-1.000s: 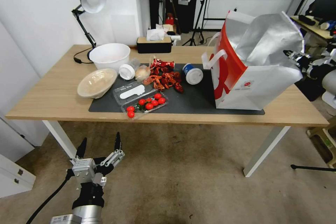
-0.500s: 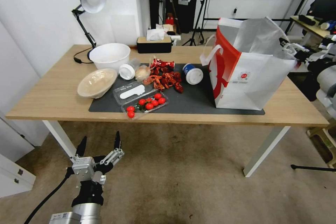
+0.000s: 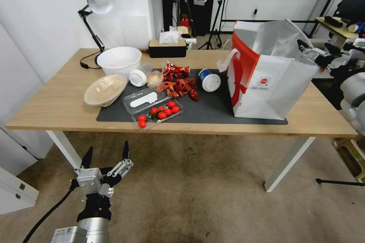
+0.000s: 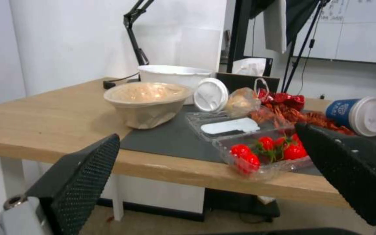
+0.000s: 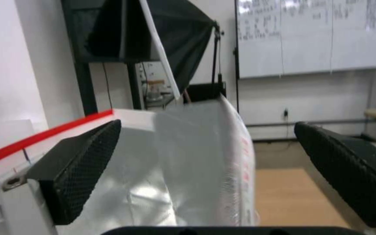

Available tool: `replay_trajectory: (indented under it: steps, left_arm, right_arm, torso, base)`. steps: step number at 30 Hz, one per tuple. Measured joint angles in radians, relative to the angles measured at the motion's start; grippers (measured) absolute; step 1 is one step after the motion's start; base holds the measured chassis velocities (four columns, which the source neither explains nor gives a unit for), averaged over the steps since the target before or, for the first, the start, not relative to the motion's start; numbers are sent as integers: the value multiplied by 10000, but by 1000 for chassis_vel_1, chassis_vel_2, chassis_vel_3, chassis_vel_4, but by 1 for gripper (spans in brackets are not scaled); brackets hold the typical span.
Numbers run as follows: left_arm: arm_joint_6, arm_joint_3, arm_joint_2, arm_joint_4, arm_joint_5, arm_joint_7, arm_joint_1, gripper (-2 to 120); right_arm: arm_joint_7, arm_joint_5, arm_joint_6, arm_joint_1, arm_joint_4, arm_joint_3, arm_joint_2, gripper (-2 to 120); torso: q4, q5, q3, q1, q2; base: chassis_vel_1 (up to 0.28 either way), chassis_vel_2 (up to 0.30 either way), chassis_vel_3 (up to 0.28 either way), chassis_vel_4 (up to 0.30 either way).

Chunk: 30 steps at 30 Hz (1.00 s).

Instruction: Pick up the food delivery bag from the floor and place it on the table.

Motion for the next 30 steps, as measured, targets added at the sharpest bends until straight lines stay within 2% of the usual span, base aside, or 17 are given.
replay_trajectory:
  steps: [6, 13, 21, 24, 30]
  left_arm:
    - [-4, -2, -53, -104, 29, -78, 79, 100]
    - [30, -106, -133, -414, 102, -87, 217, 100]
    - [142, -290, -187, -734, 241, 24, 414, 100]
    - [222, -355, -214, -821, 299, 76, 430, 100]
    - [226, -427, -214, -838, 299, 68, 364, 100]
  right_arm:
    - [-416, -199, 368, -254, 145, 337, -138, 100]
    - [-665, -305, 366, -1277, 1125, 1034, -139, 100]
    - [-330, -956, 261, -2021, 2150, 1163, 452, 100]
    - [214, -1538, 278, -2215, 2735, 1092, 740, 100]
    - [652, -2087, 440, -2339, 3284, 999, 884, 100]
  torso:
    - [0, 0, 0, 0, 0]
    - [0, -1, 0, 0, 0]
    - [1, -1, 0, 0, 0]
    - [1, -1, 0, 0, 0]
    - [0, -1, 0, 0, 1]
  base:
    - [0, 0, 0, 0]
    - [0, 0, 0, 0]
    - [0, 0, 0, 0]
    - [0, 0, 0, 0]
    - [0, 0, 0, 0]
